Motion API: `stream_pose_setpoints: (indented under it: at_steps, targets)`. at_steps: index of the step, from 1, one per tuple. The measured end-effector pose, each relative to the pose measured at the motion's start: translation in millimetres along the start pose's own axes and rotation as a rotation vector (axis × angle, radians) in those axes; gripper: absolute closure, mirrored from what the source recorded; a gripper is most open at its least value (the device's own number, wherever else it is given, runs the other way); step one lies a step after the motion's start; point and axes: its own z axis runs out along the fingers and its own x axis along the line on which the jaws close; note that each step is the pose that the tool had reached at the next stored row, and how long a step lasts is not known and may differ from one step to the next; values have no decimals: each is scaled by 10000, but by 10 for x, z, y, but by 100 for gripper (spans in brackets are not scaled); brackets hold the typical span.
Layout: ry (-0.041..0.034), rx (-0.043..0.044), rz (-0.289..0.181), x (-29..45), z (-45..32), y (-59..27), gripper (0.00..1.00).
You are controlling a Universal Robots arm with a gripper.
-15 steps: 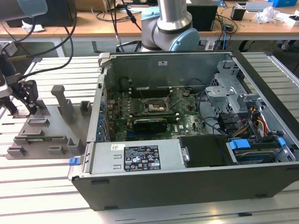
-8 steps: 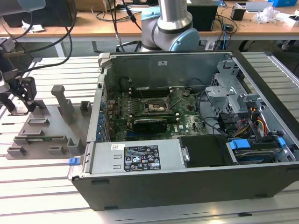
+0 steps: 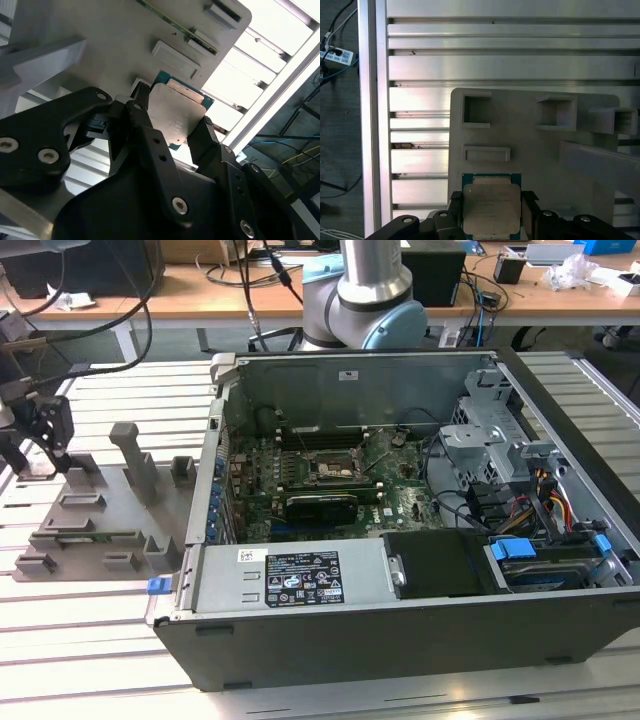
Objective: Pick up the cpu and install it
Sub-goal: 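Pick up the cpu and move it towards the insertion slot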
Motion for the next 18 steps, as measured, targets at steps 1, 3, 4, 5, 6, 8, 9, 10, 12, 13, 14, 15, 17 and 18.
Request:
stream_pose_setpoints:
  at_steps: [1, 3, 4, 5, 6, 8, 9, 10, 12, 13, 14, 15, 17, 18]
  targets:
    - [0, 0, 0, 0, -15, 0, 45]
    - [1, 0, 0, -1, -32, -1, 45]
    - [0, 0, 0, -1, -43, -1, 45]
    - [0, -1, 0, -1, -50, -1, 45]
    - [0, 0, 0, -2, -61, -2, 45]
    - [1, 0, 0, -2, -80, -2, 45]
    - [-1, -1, 0, -2, -94, -3, 45]
    - [1, 0, 0, -3, -100, -3, 45]
    - [0, 0, -1, -3, -118, -3, 45]
    - [0, 0, -1, -3, -130, -4, 45]
    - [1, 0, 0, -4, -143, -4, 45]
    - [1, 0, -1, -4, -152, -4, 45]
    - [-1, -1, -1, -5, -169, 1, 45]
    - [1, 1, -2, -5, -194, 5, 45]
